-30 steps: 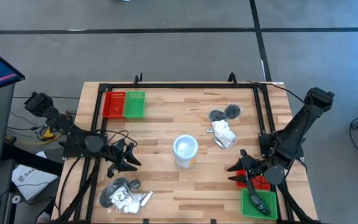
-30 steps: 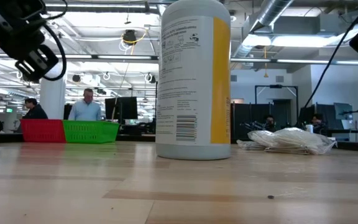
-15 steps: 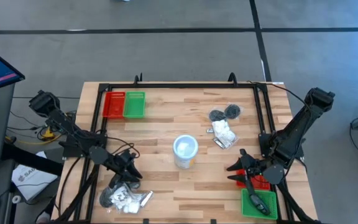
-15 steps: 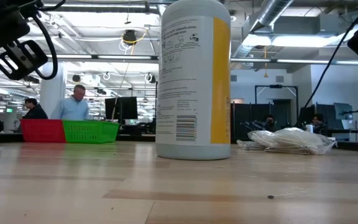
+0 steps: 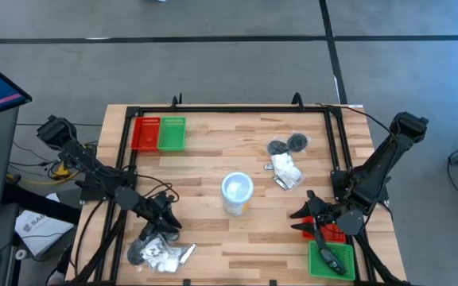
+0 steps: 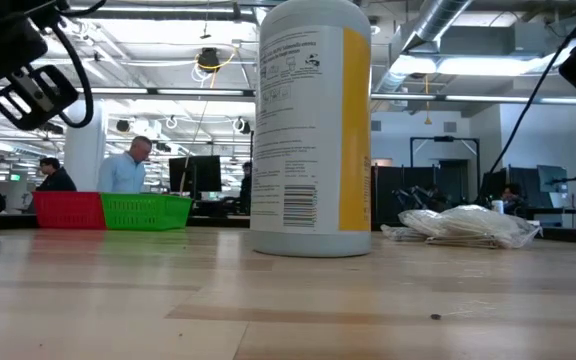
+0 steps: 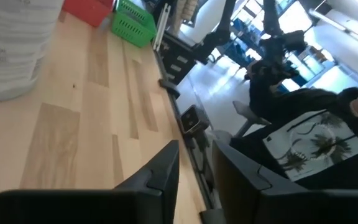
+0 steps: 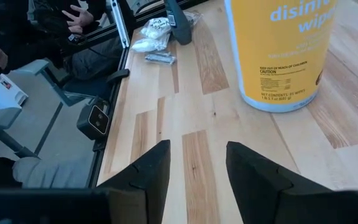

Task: Pick & Place Travel size toiletries
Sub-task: Put the gray deodorant bottle into the bottom green basket

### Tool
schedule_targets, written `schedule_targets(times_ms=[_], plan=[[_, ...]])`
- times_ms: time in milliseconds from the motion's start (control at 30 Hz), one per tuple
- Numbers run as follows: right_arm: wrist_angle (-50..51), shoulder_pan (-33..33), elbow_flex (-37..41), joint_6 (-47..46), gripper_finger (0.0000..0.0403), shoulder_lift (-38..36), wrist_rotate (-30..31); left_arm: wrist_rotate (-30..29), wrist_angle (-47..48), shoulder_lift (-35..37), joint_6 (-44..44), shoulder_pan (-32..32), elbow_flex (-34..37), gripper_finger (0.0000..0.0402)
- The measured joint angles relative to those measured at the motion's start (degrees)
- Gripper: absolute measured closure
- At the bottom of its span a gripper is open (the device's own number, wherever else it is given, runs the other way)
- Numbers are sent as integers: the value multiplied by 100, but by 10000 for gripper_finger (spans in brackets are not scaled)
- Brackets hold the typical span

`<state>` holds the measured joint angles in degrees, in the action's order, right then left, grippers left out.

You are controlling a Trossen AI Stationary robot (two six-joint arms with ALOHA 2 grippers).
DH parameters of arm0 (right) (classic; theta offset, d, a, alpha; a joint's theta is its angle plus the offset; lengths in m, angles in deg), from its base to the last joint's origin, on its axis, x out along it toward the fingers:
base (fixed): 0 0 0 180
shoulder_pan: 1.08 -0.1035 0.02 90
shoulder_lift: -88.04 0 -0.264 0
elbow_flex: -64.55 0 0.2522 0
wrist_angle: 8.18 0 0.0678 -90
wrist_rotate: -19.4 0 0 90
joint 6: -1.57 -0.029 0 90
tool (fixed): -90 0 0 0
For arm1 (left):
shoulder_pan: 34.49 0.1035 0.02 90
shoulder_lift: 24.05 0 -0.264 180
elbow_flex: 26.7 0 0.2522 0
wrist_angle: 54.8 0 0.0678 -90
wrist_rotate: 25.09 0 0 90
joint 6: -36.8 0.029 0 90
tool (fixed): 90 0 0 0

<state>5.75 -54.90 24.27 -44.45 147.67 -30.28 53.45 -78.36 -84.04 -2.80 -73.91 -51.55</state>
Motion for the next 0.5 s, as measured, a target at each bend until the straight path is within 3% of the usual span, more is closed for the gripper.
schedule_targets(times_ms=[500], plan=[[-22, 0, 0, -3, 262, 2, 7, -20, 33, -281, 31, 0, 2, 165]])
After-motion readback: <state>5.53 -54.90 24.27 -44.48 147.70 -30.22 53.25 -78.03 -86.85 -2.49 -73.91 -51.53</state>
